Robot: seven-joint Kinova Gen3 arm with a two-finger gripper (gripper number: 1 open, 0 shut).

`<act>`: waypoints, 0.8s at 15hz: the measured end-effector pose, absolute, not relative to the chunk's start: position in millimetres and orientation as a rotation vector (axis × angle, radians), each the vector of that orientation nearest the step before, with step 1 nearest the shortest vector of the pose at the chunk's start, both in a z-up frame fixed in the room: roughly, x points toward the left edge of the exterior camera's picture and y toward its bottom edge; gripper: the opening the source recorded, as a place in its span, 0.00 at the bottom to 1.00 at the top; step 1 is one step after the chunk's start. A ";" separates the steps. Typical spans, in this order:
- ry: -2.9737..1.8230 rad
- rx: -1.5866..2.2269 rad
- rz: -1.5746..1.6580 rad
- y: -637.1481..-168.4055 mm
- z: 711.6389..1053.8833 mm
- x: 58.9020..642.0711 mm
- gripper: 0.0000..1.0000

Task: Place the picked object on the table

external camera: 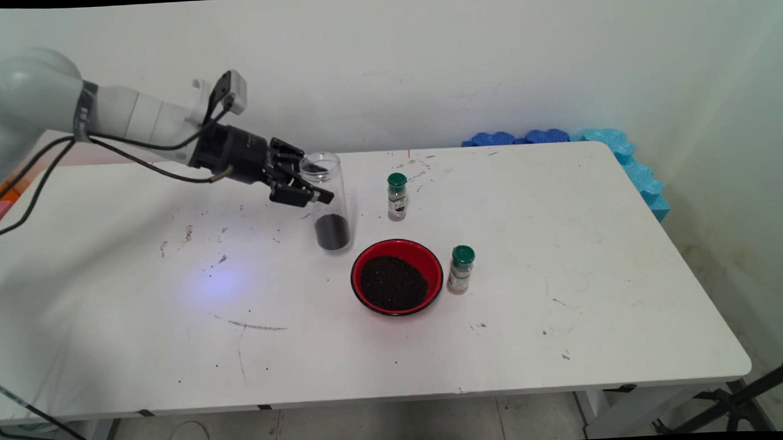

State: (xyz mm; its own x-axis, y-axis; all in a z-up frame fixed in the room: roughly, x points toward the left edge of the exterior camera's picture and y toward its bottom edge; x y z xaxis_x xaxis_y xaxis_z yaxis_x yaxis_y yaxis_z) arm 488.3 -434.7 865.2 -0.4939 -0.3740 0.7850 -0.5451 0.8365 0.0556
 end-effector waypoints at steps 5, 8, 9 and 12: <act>-2.151 0.680 0.247 -435.7 848.8 485.3 0.00; -2.150 0.682 0.248 -437.2 842.2 483.2 0.00; -2.149 0.682 0.249 -437.7 840.4 482.2 0.00; -2.145 0.685 0.249 -438.7 837.4 480.0 0.00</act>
